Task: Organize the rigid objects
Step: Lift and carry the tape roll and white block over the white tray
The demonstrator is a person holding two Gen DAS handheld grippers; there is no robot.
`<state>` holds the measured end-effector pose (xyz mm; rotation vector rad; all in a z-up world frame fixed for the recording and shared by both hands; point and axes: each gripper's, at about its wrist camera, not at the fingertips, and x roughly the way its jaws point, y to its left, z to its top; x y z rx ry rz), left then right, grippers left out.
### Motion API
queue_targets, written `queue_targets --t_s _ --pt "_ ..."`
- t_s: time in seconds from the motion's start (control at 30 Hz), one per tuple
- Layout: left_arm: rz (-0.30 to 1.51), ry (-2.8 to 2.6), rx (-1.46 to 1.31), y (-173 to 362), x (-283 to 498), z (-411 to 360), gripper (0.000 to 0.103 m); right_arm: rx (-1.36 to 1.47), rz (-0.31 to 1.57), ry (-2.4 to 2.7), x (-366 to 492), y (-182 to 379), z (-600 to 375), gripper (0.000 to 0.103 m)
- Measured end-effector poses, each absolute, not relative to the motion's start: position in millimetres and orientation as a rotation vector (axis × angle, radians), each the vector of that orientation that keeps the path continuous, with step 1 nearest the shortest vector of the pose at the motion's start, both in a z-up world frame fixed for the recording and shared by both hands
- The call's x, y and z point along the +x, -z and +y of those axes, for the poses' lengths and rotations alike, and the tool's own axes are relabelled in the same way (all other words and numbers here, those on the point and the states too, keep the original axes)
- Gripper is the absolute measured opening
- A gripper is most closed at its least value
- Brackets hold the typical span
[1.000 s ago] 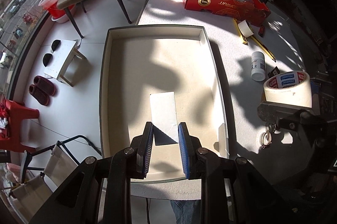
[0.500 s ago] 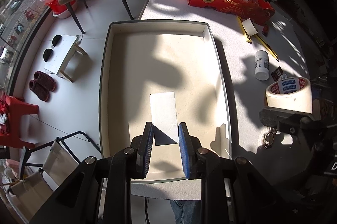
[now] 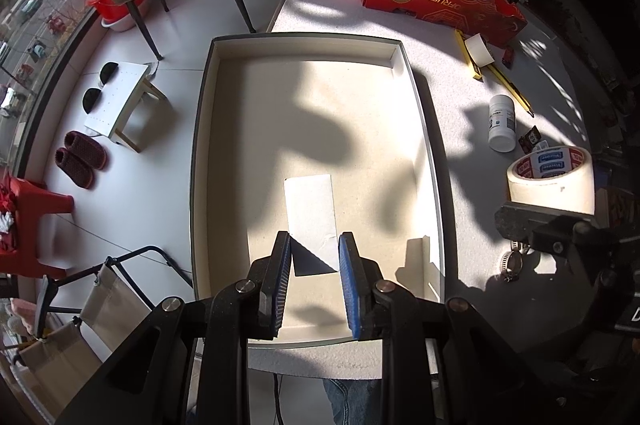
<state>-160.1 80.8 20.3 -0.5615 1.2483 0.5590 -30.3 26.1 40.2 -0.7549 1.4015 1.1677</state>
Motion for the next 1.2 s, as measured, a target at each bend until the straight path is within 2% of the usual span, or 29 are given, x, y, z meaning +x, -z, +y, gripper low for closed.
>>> queue_targets --t_s 0.57,1.2 --pt "1.241 -0.606 -0.589 -12.7 -148.2 113.6 0.026 -0.732 1.448 -1.139 -12.3 -19.7 53.9 0.054" --pt "1.337 -0.661 -0.590 40.3 -107.3 158.8 0.026 -0.763 1.483 -1.115 7.6 35.9 133.3 0.054"
